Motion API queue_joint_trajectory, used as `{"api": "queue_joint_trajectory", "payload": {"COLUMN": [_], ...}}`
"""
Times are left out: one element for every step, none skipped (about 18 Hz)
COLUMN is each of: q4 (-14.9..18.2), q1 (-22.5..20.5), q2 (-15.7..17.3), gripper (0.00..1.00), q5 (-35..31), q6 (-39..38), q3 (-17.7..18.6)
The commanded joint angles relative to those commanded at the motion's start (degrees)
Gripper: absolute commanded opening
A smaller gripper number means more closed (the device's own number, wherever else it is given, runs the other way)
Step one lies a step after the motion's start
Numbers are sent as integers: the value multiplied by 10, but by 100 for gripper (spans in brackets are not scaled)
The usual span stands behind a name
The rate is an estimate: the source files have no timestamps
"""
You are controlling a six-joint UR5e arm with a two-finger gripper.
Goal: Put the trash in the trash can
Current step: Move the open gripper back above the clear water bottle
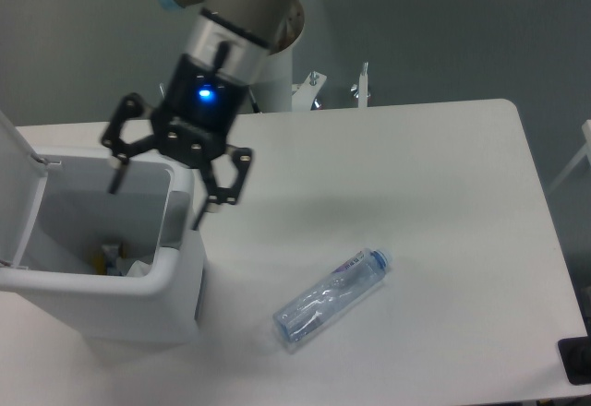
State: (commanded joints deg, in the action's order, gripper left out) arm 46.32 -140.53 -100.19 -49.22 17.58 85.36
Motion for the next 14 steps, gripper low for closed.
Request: {"api": "queue_joint_trajectory", "payload": {"q4": [0,0,0,1,1,1,1,1,1,2,3,3,4,4], "q1": [-10,-20,-31,-40,-47,-57,-62,-62,-63,-67,-74,-79,-88,-91], "q2": [-9,-18,-28,-40,-53,-62,-70,-80,-87,-95,-105,-117,-130,-143], "gripper": [100,100,100,100,100,100,100,100,100,100,100,100,100,100], "q5": [0,0,0,-2,-7,-17,-34,-56,-80,-101,-117,-126,-134,-140], "q6": [2,10,24,45,65,84,102,119,141,161,177,191,209,227], "q3": [-14,-25,-33,-38,-39,-34,-33,-34,-36,-34,-32,-32,-31,-28]}}
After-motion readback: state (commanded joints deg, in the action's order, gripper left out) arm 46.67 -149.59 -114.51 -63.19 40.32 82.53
